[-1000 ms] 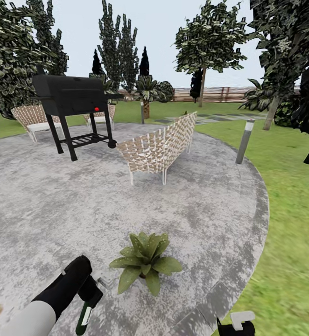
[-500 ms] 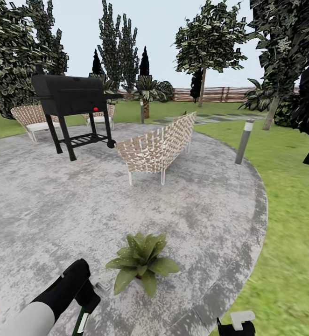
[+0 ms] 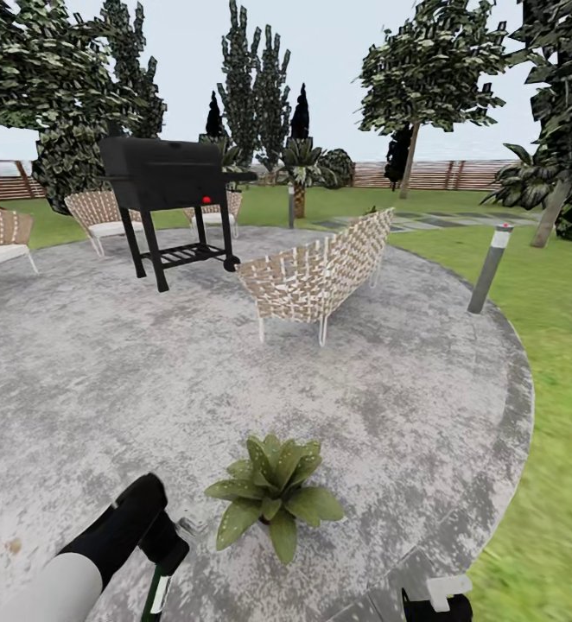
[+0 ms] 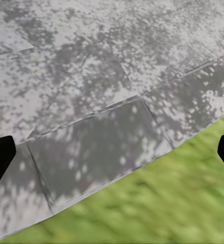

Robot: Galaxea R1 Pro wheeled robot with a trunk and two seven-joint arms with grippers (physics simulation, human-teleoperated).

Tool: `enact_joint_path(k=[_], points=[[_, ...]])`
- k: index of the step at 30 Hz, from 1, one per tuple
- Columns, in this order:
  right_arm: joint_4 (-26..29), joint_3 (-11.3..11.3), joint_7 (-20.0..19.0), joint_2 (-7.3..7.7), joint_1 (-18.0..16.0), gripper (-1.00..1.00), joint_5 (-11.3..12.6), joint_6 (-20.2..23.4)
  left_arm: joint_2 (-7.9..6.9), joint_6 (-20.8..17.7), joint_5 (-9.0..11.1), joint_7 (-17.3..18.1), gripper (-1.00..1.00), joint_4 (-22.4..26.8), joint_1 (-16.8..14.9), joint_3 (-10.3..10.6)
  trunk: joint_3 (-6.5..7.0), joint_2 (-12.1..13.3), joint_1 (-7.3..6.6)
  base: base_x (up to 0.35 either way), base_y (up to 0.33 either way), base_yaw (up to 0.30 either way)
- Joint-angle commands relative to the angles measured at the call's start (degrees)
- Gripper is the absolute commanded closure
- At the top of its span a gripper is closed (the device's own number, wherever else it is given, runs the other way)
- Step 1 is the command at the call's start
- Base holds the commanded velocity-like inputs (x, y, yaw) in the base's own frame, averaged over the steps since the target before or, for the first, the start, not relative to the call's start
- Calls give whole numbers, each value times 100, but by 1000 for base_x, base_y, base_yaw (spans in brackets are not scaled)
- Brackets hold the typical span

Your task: Pick up the pesticide atomizer in the garden and spray insectifuge to fully cover both potted plants in the garden.

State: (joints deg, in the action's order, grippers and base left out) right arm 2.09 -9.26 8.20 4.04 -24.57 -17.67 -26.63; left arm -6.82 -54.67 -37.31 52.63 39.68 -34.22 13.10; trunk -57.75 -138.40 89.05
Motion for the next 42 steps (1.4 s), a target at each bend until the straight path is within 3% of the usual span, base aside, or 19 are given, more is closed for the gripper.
enact_joint_path(k=[1, 11, 21, 28, 33, 42], points=[[-7, -37, 24, 0, -4, -100, -61, -18, -4, 3, -88, 99, 100, 10, 20, 25, -5, -2, -1, 0, 0, 23], [-7, -34, 24, 0, -4, -100, -61, -18, 21, 1, -104, 142, 100, 14, 56, 38, -5, -2, -1, 9, -185, 10], [-7, -33, 24, 0, -4, -100, -61, -18, -6, 7, -60, 153, 100, 74, -19, 31, -5, -2, -1, 55, -123, 245], [-7, -36, 24, 0, -4, -100, -61, -18, -199, 314, -102, 660, 100, 83, 45, 45, -5, -2, -1, 0, 0, 14], [-4, -40, 24, 0, -4, -100, -61, -18, -127, 407, -109, 663, 100, 84, -7, 51, -5, -2, -1, -44, -17, 0], [-7, -32, 24, 0, -4, -100, -61, -18, -138, 372, -134, 661, 100, 91, -30, 31, -5, -2, -1, -189, -198, 250]])
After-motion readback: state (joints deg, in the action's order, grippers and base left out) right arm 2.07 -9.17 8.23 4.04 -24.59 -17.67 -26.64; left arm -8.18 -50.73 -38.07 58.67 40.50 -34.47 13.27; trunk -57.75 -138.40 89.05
